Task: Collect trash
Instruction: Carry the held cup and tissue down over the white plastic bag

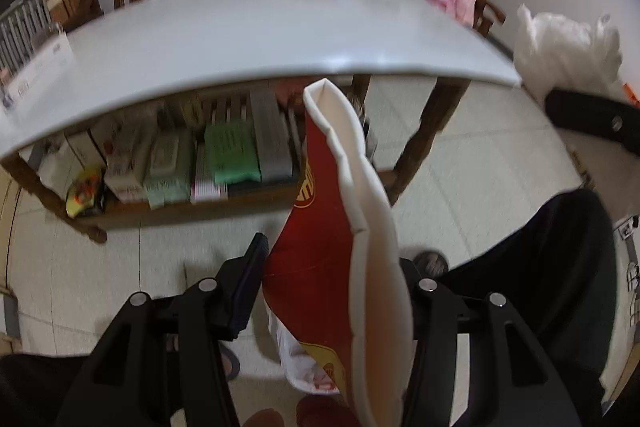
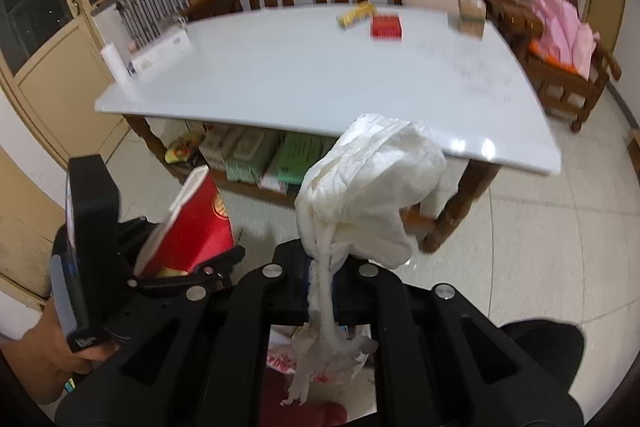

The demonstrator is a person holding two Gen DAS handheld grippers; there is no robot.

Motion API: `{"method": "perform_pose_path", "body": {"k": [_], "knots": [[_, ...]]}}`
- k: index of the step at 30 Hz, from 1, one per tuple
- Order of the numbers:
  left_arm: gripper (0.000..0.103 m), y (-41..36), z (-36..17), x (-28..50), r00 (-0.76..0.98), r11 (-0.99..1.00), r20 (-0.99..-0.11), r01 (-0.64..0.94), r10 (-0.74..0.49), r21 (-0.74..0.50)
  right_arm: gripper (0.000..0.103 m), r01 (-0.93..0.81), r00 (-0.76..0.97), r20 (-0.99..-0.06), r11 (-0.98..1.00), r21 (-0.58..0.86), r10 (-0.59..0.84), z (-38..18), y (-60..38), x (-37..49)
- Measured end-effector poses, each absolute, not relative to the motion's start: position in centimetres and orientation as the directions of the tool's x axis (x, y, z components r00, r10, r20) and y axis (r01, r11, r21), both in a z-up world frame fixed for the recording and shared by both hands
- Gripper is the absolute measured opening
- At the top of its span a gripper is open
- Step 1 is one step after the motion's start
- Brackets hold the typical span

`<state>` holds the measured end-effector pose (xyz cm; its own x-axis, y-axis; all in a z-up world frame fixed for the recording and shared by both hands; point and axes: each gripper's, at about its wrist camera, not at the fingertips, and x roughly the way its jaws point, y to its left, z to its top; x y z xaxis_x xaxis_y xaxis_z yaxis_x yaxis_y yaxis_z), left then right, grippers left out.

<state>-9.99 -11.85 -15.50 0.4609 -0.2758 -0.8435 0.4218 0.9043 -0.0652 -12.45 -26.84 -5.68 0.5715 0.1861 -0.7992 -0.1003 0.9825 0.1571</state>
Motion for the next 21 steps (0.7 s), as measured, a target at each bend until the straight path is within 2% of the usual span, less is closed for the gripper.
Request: {"method": "perform_pose_path", "body": {"k": [9,11,21], "knots": [[0.051,-12.5,-26.7,-10.2,0.246,0.913,-0.938,0.385,-0.245,-0.138,0.007,-0.026,0.387,-0.897,0.975,0.219,0.212,-16.7,-26.3,-10.8],[0.051,-12.4,-28.7,-10.2,0.217,0.915,-0.946,0.374,-0.243,-0.149,0.007,-0.009,0.351,-0.917,0.981,0.196,0.187,-19.0,-26.2,-10.4],[0.051,-12.8,-33.8,-8.7,0.101,0.923,-0.961,0.32,-0.259,-0.215,0.007,0.079,0.211,-0.953,0.968,0.24,0.219,-27.6,-26.7,-8.8]]}}
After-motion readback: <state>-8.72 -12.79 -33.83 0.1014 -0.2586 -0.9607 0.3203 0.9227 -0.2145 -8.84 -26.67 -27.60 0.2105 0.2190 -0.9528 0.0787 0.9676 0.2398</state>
